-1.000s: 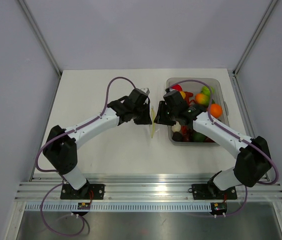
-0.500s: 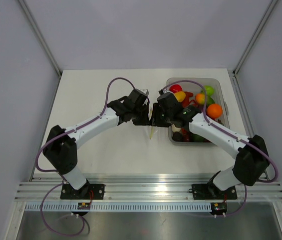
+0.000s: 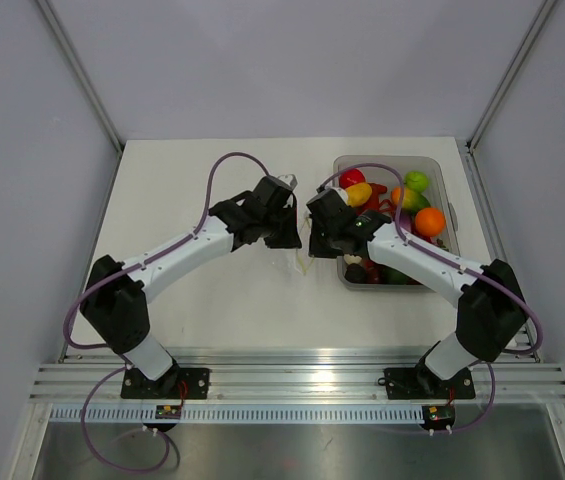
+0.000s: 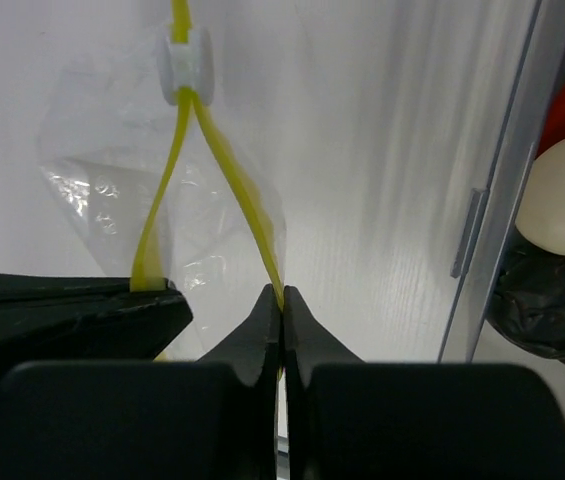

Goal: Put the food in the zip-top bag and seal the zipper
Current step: Open the zipper of the food storage bag, then pick up the fake food from the bin.

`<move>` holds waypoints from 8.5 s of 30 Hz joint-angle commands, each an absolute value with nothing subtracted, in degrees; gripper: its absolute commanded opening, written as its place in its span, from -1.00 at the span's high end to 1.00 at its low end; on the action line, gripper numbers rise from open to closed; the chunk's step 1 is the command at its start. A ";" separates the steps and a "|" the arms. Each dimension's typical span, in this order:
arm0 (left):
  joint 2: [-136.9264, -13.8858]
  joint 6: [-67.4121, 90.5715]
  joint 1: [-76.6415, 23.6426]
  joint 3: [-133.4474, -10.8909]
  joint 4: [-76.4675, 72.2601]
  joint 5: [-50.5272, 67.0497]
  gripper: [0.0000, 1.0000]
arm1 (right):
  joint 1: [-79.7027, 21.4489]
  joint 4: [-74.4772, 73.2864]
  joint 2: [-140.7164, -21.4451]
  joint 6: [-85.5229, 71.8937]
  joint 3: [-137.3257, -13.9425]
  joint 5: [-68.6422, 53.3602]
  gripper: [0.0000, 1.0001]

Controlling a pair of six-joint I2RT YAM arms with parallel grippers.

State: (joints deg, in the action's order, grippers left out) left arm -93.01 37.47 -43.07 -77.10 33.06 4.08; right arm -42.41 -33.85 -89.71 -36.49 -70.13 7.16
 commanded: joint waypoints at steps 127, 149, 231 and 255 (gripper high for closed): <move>-94.30 32.96 -45.35 -78.83 29.00 2.73 1.00 | -34.01 -25.75 -85.70 -35.07 -65.30 -2.29 0.26; -97.03 25.14 -47.19 -89.46 42.88 -9.40 1.00 | -20.31 -34.72 -77.25 -32.35 -58.98 0.71 -0.29; -110.57 23.29 -51.33 -101.43 47.02 -7.82 1.00 | -18.10 -36.21 -85.69 -27.25 -63.10 7.47 -0.52; -110.74 23.91 -51.33 -101.68 46.49 -7.29 1.00 | -18.02 -35.06 -81.83 -29.71 -63.19 0.97 0.05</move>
